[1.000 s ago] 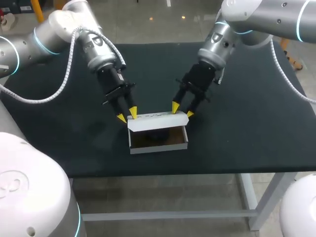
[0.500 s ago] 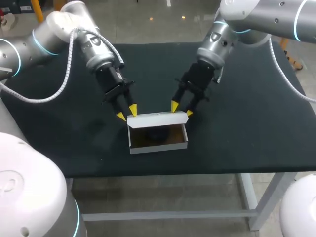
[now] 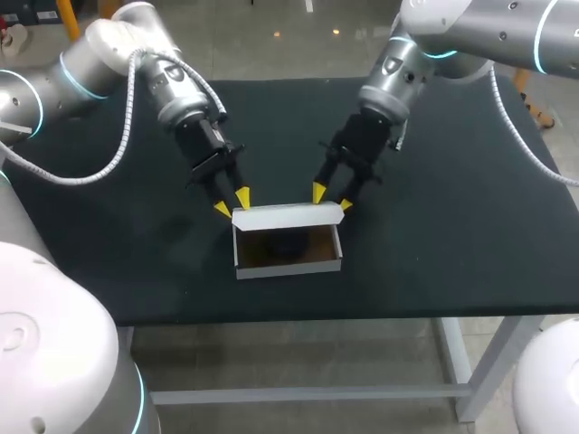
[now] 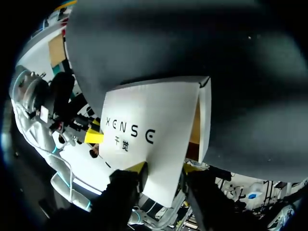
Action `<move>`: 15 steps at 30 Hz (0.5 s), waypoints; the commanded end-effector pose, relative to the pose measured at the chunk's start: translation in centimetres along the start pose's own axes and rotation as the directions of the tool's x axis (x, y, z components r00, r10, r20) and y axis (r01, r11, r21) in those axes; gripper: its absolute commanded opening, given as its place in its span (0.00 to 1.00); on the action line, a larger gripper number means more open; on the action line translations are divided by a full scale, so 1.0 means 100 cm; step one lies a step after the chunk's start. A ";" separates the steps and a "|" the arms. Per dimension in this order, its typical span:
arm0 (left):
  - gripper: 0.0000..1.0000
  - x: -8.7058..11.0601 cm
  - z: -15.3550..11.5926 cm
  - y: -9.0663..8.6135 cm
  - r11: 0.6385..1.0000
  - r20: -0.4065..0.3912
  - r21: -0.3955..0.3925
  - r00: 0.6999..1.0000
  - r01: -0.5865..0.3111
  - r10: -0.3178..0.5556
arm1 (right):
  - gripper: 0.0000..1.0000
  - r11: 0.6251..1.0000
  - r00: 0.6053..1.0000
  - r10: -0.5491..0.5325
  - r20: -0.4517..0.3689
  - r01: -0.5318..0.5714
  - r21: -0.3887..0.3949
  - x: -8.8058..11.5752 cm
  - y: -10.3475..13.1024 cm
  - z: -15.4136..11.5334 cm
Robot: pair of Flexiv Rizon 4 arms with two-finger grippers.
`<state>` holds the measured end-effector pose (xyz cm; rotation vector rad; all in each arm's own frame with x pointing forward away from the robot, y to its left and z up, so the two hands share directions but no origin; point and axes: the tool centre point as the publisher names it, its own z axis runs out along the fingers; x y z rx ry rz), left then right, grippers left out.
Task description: Assemble the packaging by folding the flat box into shape, placing the metal phone stand inside, and closing the box properly
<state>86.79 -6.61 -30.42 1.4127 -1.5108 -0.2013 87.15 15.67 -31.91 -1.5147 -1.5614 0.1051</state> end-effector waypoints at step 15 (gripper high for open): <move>0.26 0.010 0.003 -0.015 1.000 -0.040 -0.013 0.999 0.009 -0.009 | 0.45 1.000 1.000 -0.002 0.014 0.002 0.021 0.016 0.010 0.003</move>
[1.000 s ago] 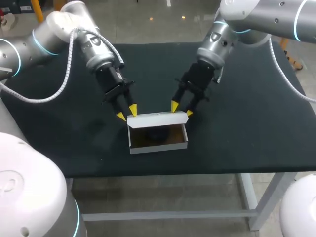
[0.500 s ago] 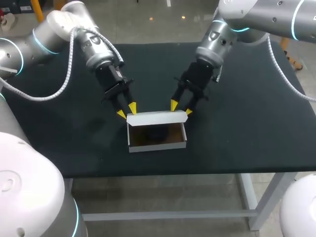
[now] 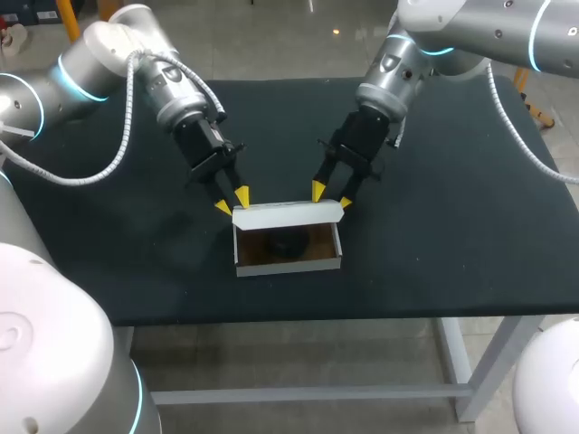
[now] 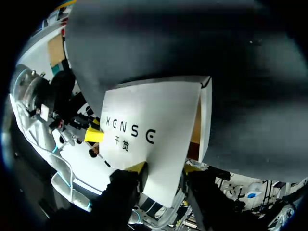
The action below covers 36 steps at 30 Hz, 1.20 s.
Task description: Assemble the packaging by folding the flat box into shape, placing the metal phone stand inside, and closing the box properly
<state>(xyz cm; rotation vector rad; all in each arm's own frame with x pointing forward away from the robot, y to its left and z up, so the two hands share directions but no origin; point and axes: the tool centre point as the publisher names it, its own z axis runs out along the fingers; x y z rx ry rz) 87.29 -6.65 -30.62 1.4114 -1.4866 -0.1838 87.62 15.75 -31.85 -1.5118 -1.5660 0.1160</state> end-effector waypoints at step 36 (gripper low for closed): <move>0.27 0.007 0.010 -0.011 1.000 -0.079 0.022 0.997 -0.005 0.007 | 0.45 1.000 1.000 -0.001 0.004 0.001 0.027 0.013 0.011 0.010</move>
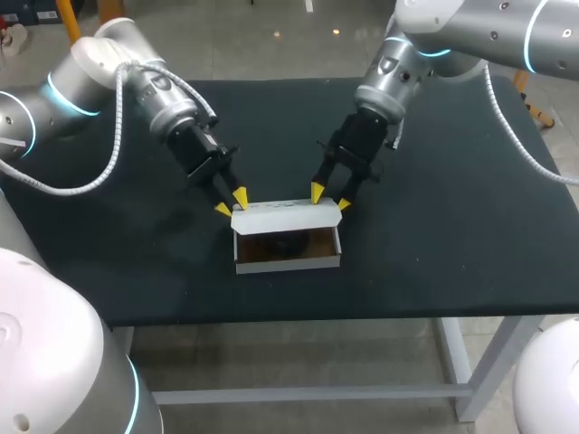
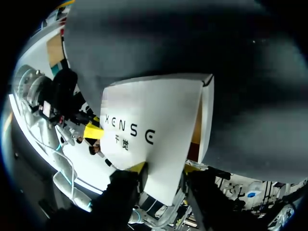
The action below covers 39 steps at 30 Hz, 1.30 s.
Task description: Assemble the packaging by folding the flat box into shape, placing the metal phone stand inside, and closing the box properly
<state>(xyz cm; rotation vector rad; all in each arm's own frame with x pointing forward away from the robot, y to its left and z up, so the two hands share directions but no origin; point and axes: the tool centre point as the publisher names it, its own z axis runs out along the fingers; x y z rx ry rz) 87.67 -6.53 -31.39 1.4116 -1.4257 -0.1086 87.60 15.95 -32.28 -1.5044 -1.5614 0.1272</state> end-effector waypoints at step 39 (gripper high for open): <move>0.25 0.014 0.006 -0.010 0.998 -0.003 -0.064 1.000 -0.003 0.003 | 0.45 1.000 1.000 0.005 -0.001 -0.005 0.020 0.015 0.009 0.003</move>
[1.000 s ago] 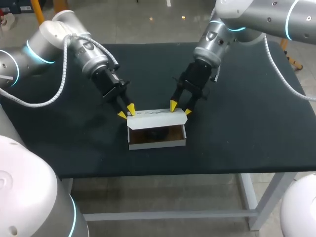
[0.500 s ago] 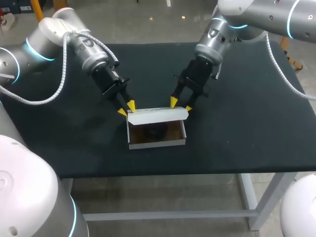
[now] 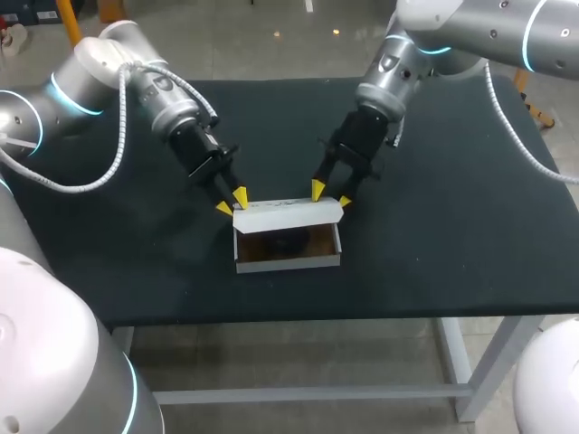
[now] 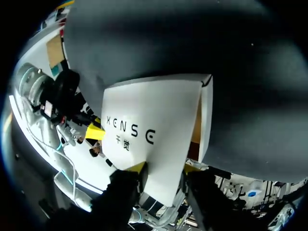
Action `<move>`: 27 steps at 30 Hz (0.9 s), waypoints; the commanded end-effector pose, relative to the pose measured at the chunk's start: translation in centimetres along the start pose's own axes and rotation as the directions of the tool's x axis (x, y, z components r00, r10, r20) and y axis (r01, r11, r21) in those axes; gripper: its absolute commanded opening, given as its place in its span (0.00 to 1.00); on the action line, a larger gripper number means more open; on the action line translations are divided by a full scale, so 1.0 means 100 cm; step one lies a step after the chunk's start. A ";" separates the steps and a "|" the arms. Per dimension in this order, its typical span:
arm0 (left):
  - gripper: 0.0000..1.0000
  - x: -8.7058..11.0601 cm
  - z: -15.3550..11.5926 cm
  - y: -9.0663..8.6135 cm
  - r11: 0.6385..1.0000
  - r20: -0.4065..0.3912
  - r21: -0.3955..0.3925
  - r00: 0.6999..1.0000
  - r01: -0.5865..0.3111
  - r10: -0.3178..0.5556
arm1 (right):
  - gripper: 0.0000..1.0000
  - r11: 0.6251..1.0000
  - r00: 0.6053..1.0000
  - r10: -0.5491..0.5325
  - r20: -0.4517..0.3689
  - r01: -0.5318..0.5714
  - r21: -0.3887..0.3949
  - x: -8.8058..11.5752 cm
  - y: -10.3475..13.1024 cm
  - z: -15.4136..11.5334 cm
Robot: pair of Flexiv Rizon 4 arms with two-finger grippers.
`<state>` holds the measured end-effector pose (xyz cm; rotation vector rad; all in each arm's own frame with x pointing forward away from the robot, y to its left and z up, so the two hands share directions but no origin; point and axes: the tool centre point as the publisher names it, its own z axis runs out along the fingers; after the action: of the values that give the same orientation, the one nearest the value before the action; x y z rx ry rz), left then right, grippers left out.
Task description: Assemble the packaging by folding the flat box into shape, placing the metal phone stand inside, and closing the box properly
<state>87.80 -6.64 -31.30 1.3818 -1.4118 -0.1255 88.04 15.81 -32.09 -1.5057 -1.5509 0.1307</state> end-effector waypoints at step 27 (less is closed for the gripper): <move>0.27 -0.001 0.019 -0.001 0.999 0.046 0.026 0.999 -0.028 0.027 | 0.49 0.999 0.999 -0.040 0.020 0.040 -0.002 -0.001 0.010 0.016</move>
<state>87.11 -6.76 -32.45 1.3765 -1.4675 -0.1328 87.63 15.69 -33.47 -1.4844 -1.5926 0.1242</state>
